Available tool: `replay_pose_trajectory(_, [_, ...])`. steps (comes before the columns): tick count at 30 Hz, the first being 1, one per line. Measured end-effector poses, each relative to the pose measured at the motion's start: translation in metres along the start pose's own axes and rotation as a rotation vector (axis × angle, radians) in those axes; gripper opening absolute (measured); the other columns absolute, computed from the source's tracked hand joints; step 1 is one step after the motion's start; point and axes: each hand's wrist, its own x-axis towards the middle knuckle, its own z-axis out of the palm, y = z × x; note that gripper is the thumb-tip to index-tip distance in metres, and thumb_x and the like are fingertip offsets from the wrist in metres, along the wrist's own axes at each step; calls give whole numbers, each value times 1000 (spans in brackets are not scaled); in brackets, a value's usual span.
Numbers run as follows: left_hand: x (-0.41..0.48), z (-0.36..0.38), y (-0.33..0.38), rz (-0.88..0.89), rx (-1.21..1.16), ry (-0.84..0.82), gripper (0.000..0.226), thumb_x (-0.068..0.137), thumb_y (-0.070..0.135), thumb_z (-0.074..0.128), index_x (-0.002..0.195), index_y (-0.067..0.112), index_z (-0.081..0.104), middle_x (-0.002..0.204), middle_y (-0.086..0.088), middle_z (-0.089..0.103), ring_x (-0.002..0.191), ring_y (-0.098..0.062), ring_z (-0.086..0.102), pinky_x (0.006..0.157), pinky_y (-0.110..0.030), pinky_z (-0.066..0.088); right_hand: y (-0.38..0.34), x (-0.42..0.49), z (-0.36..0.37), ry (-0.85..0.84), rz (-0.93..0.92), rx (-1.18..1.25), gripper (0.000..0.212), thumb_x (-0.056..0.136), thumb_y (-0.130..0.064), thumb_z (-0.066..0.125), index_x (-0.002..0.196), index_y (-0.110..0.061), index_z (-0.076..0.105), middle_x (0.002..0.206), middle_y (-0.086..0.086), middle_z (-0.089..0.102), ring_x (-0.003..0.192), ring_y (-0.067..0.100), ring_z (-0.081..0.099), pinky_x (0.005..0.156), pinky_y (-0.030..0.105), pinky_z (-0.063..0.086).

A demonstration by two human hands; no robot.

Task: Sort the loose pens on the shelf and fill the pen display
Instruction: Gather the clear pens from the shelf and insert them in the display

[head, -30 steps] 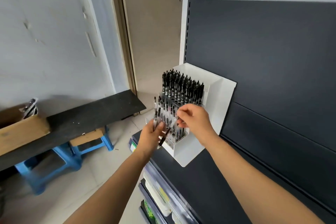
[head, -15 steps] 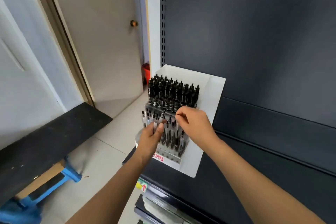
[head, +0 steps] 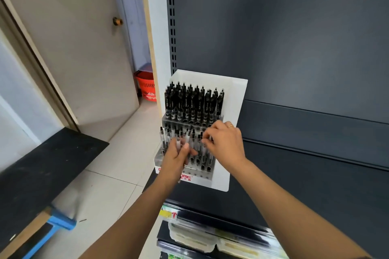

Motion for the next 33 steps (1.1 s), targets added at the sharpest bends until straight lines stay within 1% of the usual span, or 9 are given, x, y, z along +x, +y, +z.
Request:
replay_pose_trajectory(4, [1, 1, 1, 12, -3, -12, 8, 99, 19, 41, 96, 21, 47, 81, -3, 62, 56, 2, 48, 58, -15, 40, 4, 3, -4, -97, 38, 58, 20, 94, -37, 52, 105, -27, 66, 110, -7, 56, 107, 19, 46, 88, 32, 34])
replay_pose_trajectory(8, [0, 7, 7, 44, -18, -11, 15, 100, 18, 38, 95, 16, 52, 80, -2, 60, 55, 5, 48, 54, -11, 40, -6, 8, -22, -70, 94, 450, 22, 97, -26, 50, 109, -19, 67, 103, -4, 61, 96, 11, 53, 88, 27, 44])
replay_pose_trajectory(12, [-3, 19, 15, 73, -10, -66, 15, 99, 20, 40, 93, 17, 53, 80, 0, 59, 56, 6, 47, 56, -9, 39, -12, 8, -36, -96, 140, 664, 8, 91, -22, 61, 91, -20, 69, 78, -14, 63, 74, 3, 57, 76, 20, 48])
replay_pose_trajectory(17, [-7, 24, 19, 100, -26, -47, 13, 98, 16, 42, 98, 17, 54, 83, 2, 60, 68, 10, 55, 66, -7, 44, -12, 3, -37, -48, 329, 1046, 12, 86, -15, 69, 76, -19, 64, 70, 2, 66, 63, 15, 63, 68, 28, 56])
replay_pose_trajectory(19, [-11, 21, 19, 101, -21, -19, 13, 98, 17, 43, 99, 22, 54, 90, 4, 61, 82, 6, 58, 74, -7, 46, -10, 2, -36, -6, 269, 928, 13, 86, -18, 68, 74, -21, 65, 67, -2, 66, 64, 14, 64, 71, 28, 56])
replay_pose_trajectory(22, [-16, 16, 17, 108, 36, 101, 14, 98, 18, 42, 100, 24, 54, 94, 7, 60, 92, 1, 56, 76, -6, 44, -9, -2, -37, 62, 166, 711, 9, 89, -24, 64, 82, -20, 68, 71, -8, 64, 71, 10, 61, 73, 25, 51])
replay_pose_trajectory(25, [-15, 10, 15, 91, 45, 162, 15, 99, 17, 40, 104, 12, 54, 83, 2, 58, 76, -5, 55, 66, -9, 45, -10, -6, -34, 53, 95, 599, 11, 91, -25, 61, 87, -19, 68, 75, -8, 64, 73, 9, 60, 73, 25, 50])
replay_pose_trajectory(29, [-12, 6, 14, 48, 70, 96, 15, 100, 20, 39, 104, 11, 50, 70, -3, 53, 47, -4, 45, 44, -15, 37, -8, -5, -21, 27, 67, 480, 13, 92, -27, 60, 90, -17, 68, 79, -4, 67, 75, 13, 61, 76, 34, 52])
replay_pose_trajectory(33, [-6, -1, 7, 29, 202, 17, 20, 97, 29, 46, 112, 15, 43, 74, 5, 47, 56, -2, 41, 56, -16, 38, -11, 0, -15, 36, 60, 408, 14, 92, -30, 58, 94, -19, 67, 83, -3, 68, 77, 14, 62, 76, 35, 53])
